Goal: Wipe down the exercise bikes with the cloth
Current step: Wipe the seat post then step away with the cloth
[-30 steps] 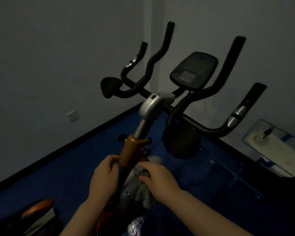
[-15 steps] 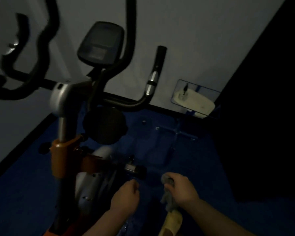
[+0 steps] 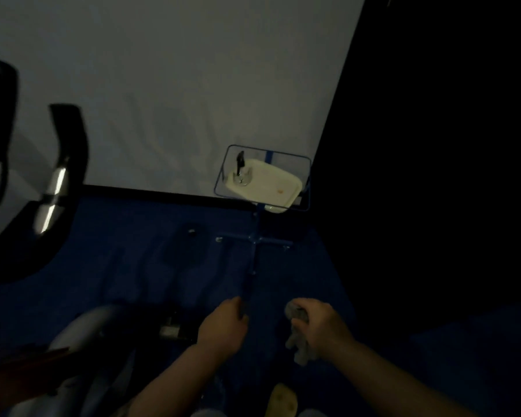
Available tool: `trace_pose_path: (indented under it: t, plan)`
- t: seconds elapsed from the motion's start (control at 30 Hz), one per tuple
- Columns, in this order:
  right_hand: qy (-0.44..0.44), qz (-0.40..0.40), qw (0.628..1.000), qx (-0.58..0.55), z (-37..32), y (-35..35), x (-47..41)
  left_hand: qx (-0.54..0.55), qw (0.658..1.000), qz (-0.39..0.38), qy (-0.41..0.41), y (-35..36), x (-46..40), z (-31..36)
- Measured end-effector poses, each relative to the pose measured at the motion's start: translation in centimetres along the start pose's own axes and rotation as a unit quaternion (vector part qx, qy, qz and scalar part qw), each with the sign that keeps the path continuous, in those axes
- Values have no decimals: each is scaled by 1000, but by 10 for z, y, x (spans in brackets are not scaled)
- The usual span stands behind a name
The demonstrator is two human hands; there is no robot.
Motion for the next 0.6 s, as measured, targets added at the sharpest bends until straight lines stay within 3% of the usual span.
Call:
trace_pose_path:
  t: [0.1, 0.37, 0.47, 0.6]
  plan:
    - [-7, 24, 999, 30, 14, -34, -23, -11, 1000, 11, 1, -5, -25, 23]
    - [-46, 49, 997, -27, 3, -79, -106, -10, 1000, 18, -22, -34, -109, 49]
    - [-67, 107, 992, -12, -16, -94, -150, -10, 1000, 10, -12, -43, -153, 63]
    - [-23, 155, 987, -37, -43, -113, -221, 0, 1000, -21, -6, -58, -217, 81]
Point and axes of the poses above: each hand's wrist, its own x-axis away from the middle knuckle, its own y-axis out of the palm, z = x × y, the point moved 4 cm from there along -x, towards the middle knuckle, and after that the axes turned 2 degrees about -x, right-handed, at the moved point
